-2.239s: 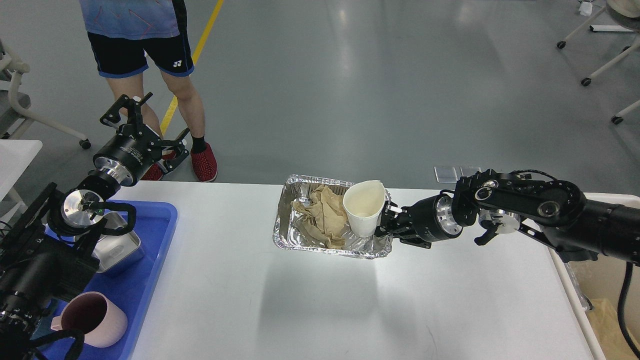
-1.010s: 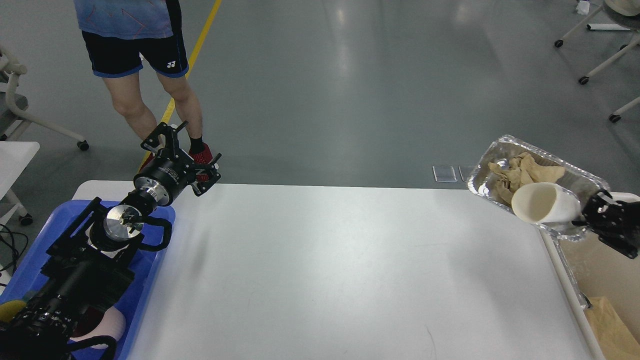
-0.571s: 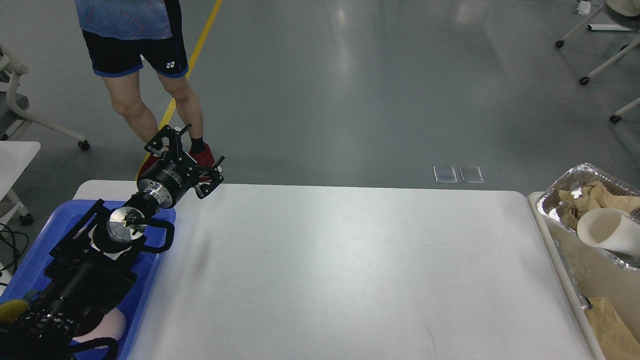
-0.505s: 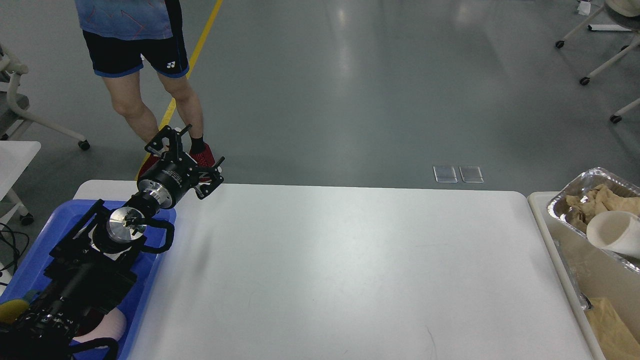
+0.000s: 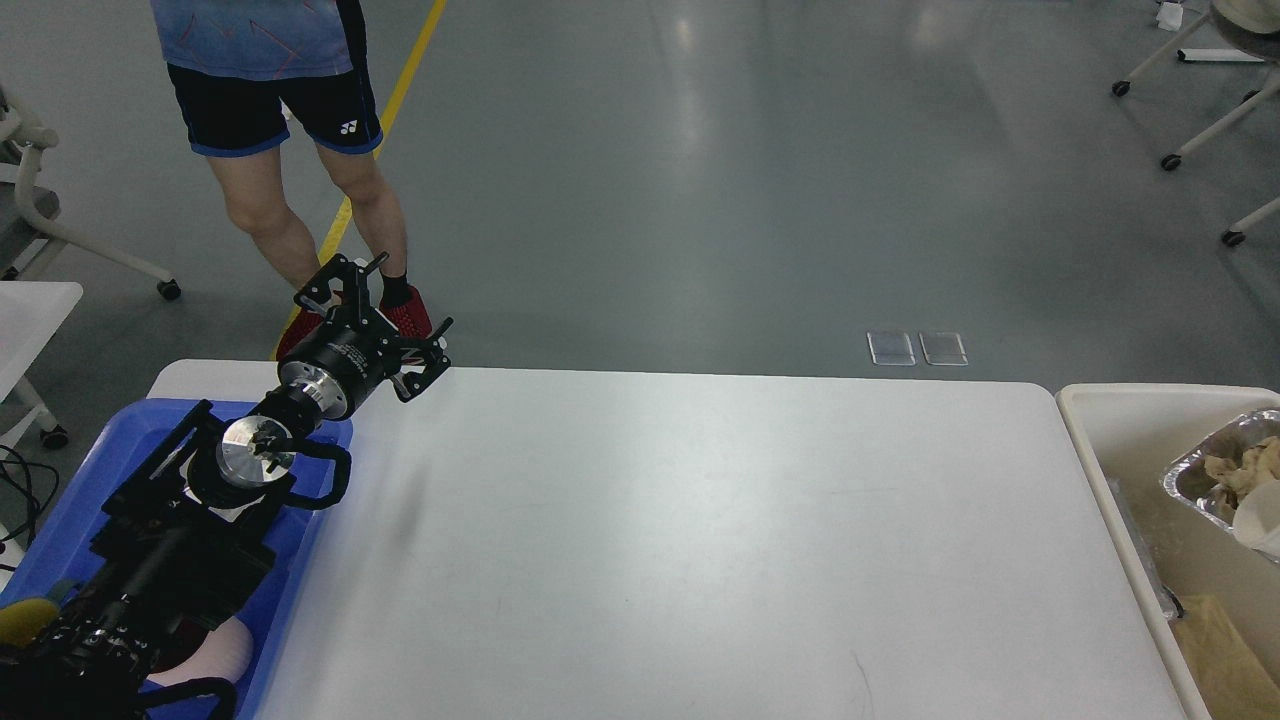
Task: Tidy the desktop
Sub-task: 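Carry the foil tray with the right gripper over the bin and tip it, then release the foil tray into the bin and raise the right gripper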
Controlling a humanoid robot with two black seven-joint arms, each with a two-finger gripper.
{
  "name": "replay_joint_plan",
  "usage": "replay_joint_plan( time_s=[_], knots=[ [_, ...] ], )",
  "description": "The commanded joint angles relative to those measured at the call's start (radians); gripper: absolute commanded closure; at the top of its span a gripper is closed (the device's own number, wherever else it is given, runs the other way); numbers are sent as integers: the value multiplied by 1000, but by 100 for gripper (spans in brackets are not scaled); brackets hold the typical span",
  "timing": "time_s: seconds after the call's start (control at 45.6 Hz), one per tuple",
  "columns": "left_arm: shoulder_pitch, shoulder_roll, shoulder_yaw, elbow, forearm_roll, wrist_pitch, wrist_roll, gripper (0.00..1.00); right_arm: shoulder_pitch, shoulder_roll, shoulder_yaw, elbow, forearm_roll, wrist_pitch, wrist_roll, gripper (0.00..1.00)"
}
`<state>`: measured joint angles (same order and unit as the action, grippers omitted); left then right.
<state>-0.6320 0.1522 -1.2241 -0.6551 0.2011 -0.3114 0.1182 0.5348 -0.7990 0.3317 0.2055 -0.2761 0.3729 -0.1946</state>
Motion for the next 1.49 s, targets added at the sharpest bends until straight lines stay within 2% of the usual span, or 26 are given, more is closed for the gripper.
replay_joint_plan(
  time_s=[0.0, 0.241, 0.329, 0.417, 0.593, 0.944, 1.075, 1.273, 1.317, 1.361, 1.427, 1.448, 1.47],
  knots=[
    [0, 3, 0, 0, 1, 0, 1, 3, -10, 37, 24, -57, 0, -5, 0, 0],
    [0, 7, 0, 0, 0, 3, 1, 3, -10, 44, 27, -57, 0, -5, 0, 0],
    [-2, 7, -2, 0, 1, 43, -5, 3, 4, 46, 55, -58, 0, -5, 0, 0],
    [-8, 12, -2, 0, 1, 101, -9, 3, 37, 40, 148, -58, 0, -5, 0, 0],
    [-9, 17, -2, -1, 0, 107, -9, 3, 106, 55, 365, -49, 0, -5, 0, 0],
    [-5, 27, -3, -12, -2, 103, -8, 3, 258, 227, 590, -44, 0, -5, 1, 0],
    [-2, 29, -3, -14, -2, 64, 0, 3, 297, 296, 639, -43, 0, -5, 15, 0],
    [3, 44, -3, -14, -2, 20, 1, 3, 349, 411, 687, -38, 6, -3, 102, 0],
    [5, 44, -3, -14, -2, 20, 1, 3, 352, 444, 717, -32, 18, -2, 135, 0],
    [5, 44, -3, -14, -2, 20, 1, 3, 352, 466, 754, -21, 29, 0, 184, 0],
    [5, 44, -3, -14, -2, 20, 0, 3, 344, 483, 790, 0, 31, 6, 280, 0],
    [5, 44, -3, -14, -2, 20, 0, 3, 341, 488, 791, 9, 29, 9, 318, 0],
    [6, 44, -3, -12, -2, 21, 0, 3, 335, 501, 793, 38, 29, 11, 392, 0]
  ],
)
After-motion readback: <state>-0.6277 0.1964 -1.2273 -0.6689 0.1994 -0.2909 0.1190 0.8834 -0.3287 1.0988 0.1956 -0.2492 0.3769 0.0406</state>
